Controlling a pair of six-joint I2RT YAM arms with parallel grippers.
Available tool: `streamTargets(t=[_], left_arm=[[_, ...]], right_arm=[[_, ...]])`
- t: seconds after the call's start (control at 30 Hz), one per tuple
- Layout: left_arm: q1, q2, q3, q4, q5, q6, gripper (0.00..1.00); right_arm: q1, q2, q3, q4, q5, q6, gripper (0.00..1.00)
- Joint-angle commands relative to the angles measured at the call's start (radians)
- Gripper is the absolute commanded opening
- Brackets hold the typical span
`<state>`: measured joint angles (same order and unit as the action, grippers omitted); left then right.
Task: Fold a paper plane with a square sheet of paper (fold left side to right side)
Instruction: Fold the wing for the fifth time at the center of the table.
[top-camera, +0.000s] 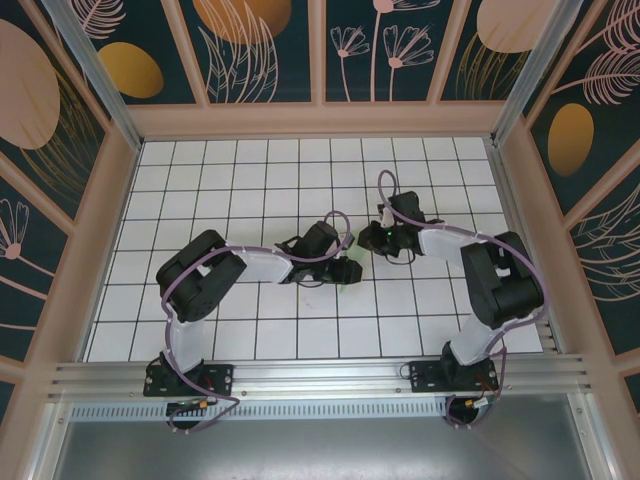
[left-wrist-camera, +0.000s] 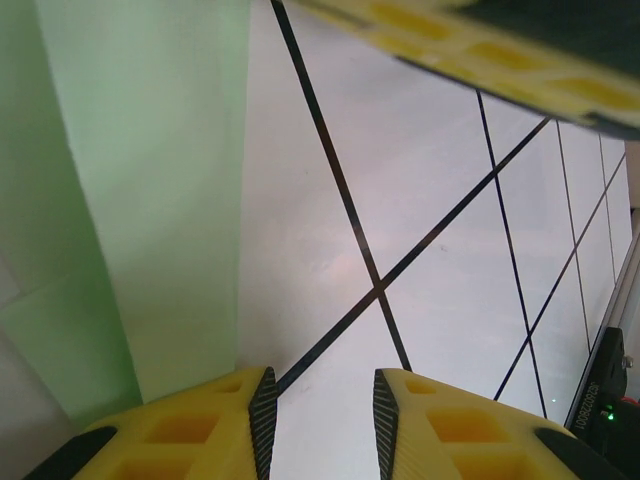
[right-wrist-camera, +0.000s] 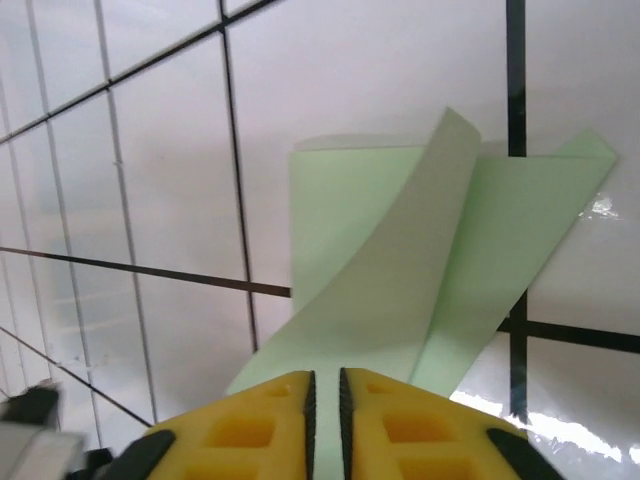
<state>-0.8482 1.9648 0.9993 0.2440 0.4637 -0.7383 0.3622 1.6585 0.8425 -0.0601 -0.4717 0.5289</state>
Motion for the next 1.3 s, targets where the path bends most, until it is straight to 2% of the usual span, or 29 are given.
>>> streamTargets(t=[0.0,0.23,0.7,1.27], left_arm=[[0.0,0.053,-0.047,-0.081,-0.017,-0.016,0.34],[0.0,0.057,-0.047,-0.075,-0.016,-0.019,0.34],[-0.001,0.06,-0.045,-0.071,-0.015,-0.018,0.33],[-0.002,0.062,-0.041,-0.07,-0.014,-0.019,0.33]], right_arm=[[0.0,-0.059,-0.038,-0.042,-0.016,-0.004,0.13],[0.012,-0.048,-0.1,0.021,-0.056,0.047,0.07],[0.048,0.076,-0.029,0.085,-0.073,0.072,0.07],[0.061,0.074,-0.014,0.076,-0.088,0.069,0.07]])
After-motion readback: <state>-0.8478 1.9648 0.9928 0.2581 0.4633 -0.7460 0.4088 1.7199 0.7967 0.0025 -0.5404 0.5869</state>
